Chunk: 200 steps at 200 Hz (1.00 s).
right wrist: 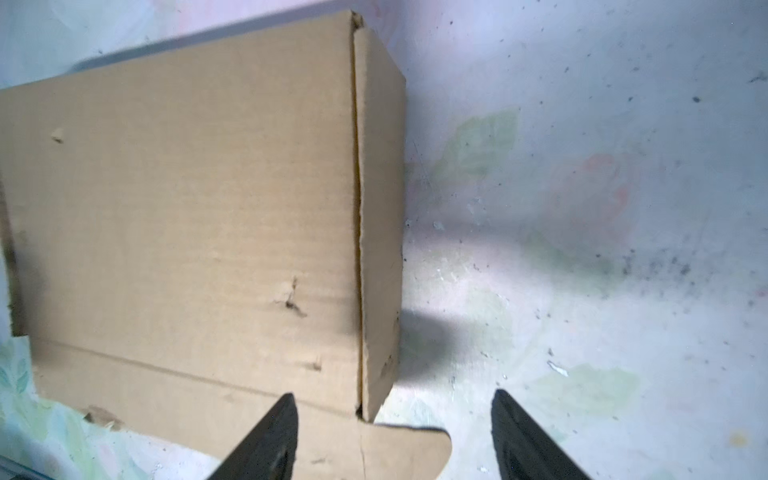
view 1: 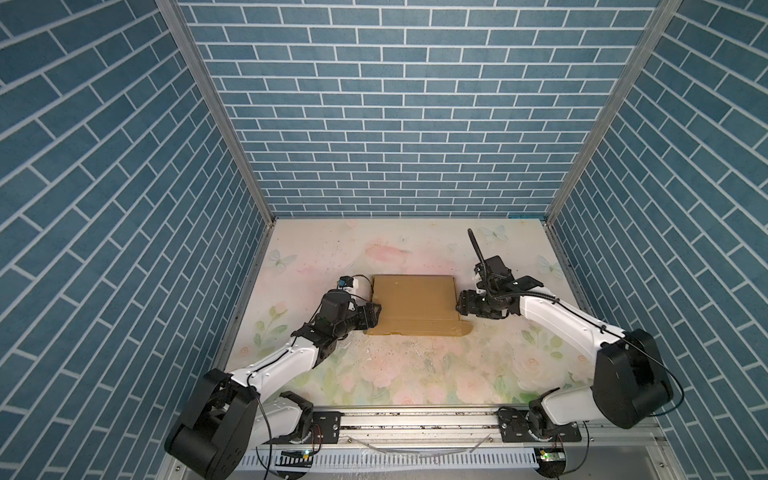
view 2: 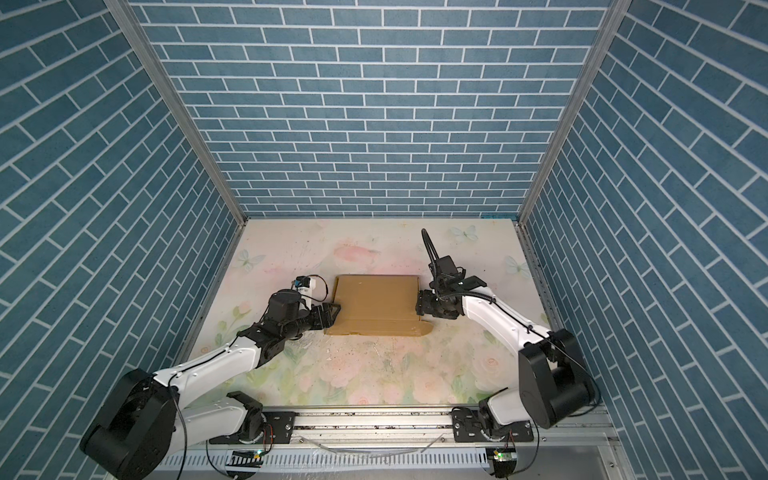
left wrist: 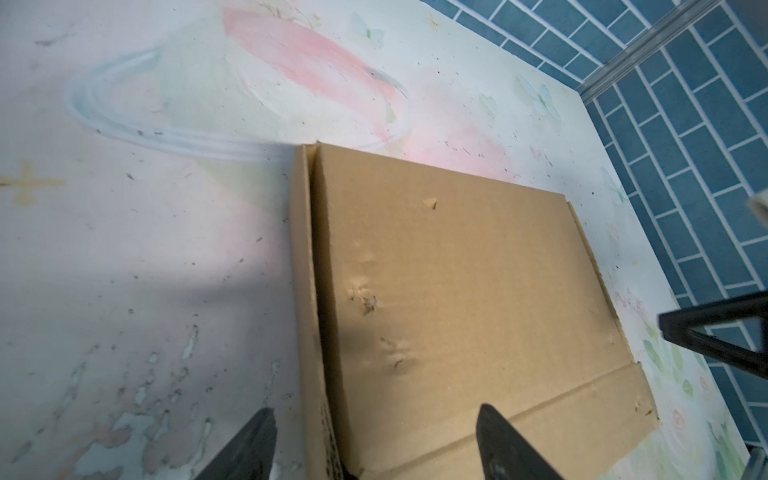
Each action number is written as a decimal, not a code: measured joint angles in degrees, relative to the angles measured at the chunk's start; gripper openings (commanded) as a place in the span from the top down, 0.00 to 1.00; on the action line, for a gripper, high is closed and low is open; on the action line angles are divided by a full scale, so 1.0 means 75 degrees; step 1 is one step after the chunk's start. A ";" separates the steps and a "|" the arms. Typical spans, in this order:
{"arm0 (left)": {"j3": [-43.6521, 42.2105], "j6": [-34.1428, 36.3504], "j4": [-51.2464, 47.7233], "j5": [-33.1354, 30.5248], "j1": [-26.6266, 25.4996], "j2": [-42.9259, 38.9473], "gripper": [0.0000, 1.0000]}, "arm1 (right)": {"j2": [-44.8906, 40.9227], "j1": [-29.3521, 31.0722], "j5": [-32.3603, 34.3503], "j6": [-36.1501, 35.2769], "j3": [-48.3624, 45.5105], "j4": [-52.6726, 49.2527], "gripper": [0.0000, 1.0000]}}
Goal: Fold the paper box
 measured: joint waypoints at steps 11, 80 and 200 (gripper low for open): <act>0.0114 0.0041 -0.0023 0.0017 0.0073 0.0122 0.23 | -0.0219 0.0187 0.0131 0.0015 0.0000 -0.0099 0.26; 0.0076 0.0017 0.0283 0.0242 0.0108 0.0734 0.23 | 0.0452 0.0793 0.0035 0.0341 -0.0029 0.0545 0.21; 0.0941 -0.0434 0.0965 0.1294 0.0979 0.2396 0.34 | 0.1504 -0.1571 -0.3611 0.0664 -0.0790 0.2978 0.04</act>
